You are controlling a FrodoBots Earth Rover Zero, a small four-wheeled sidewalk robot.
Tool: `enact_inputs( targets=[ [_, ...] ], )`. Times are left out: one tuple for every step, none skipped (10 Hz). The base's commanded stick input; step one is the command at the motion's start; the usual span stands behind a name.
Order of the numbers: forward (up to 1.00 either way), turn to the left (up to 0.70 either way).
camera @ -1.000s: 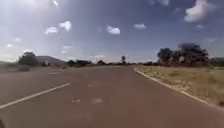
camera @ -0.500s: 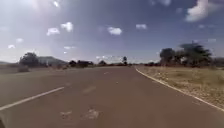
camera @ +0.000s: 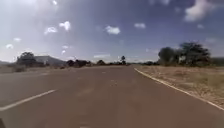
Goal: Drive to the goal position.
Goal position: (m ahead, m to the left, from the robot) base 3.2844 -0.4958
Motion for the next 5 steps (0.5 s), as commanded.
enact_inputs(
  targets=[
    [0.85,0.00],
    [0.85,0.00],
    [0.85,0.00],
    [0.85,0.00],
    [0.85,0.00]
  ],
)
